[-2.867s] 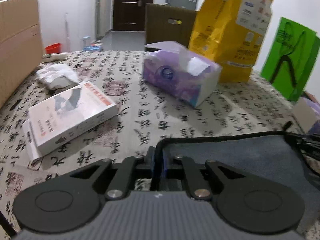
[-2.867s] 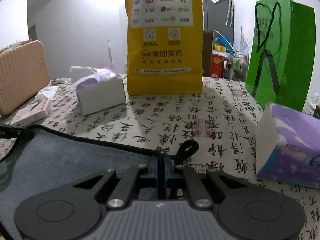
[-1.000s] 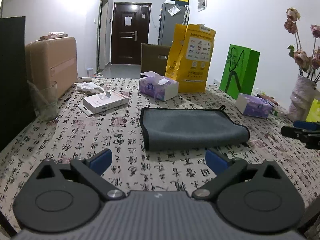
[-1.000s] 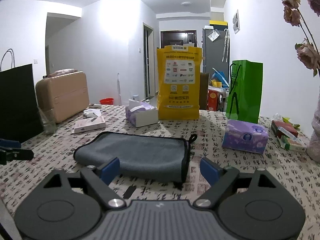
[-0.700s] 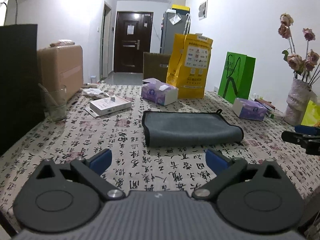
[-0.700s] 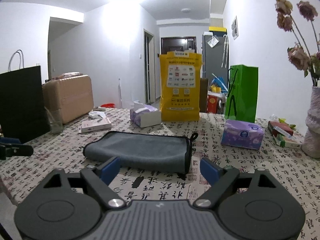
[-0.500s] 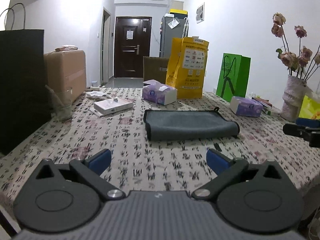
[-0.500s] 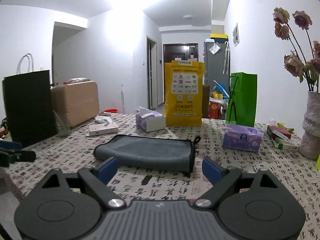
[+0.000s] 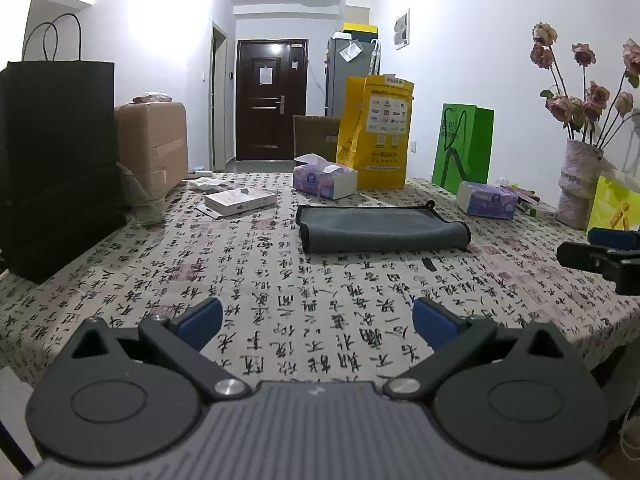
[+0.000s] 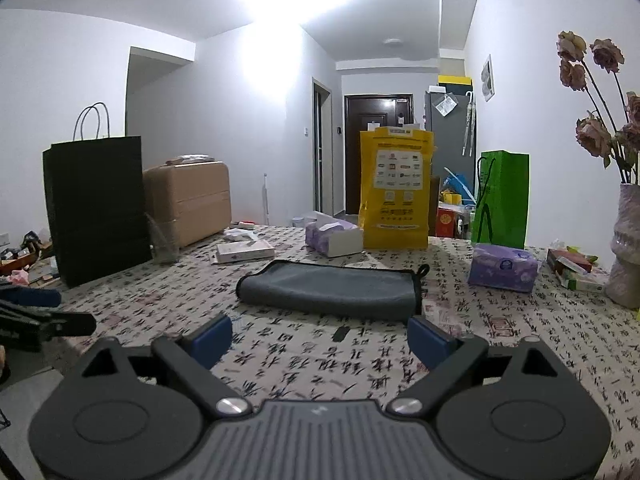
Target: Fold towel
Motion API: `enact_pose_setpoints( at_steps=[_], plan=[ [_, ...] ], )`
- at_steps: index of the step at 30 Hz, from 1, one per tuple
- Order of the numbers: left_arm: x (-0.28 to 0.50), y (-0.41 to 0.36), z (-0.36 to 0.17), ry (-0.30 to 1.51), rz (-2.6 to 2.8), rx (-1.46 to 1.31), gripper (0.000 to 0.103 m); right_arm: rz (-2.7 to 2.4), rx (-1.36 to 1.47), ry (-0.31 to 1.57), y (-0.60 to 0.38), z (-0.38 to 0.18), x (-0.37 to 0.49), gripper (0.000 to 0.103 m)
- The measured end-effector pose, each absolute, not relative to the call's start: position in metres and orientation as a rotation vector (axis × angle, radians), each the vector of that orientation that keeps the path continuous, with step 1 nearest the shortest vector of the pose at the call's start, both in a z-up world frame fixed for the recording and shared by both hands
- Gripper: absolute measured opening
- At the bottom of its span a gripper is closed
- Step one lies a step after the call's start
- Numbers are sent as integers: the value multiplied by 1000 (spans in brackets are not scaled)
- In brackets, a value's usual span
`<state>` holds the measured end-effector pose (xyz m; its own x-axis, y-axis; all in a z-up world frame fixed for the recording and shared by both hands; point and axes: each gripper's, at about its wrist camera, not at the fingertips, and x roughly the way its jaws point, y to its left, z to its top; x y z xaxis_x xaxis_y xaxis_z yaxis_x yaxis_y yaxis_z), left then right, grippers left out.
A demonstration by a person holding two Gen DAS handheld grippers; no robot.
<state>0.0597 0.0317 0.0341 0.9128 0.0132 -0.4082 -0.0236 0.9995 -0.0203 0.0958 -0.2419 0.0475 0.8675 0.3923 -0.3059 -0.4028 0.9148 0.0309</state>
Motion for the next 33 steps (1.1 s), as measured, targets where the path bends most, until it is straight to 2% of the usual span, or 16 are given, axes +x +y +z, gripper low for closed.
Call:
enact_pose_setpoints(
  at_steps=[33],
  plan=[
    [9,21,20,340,40,-7,103,391,-16,326,-230,18,33,99]
  ],
)
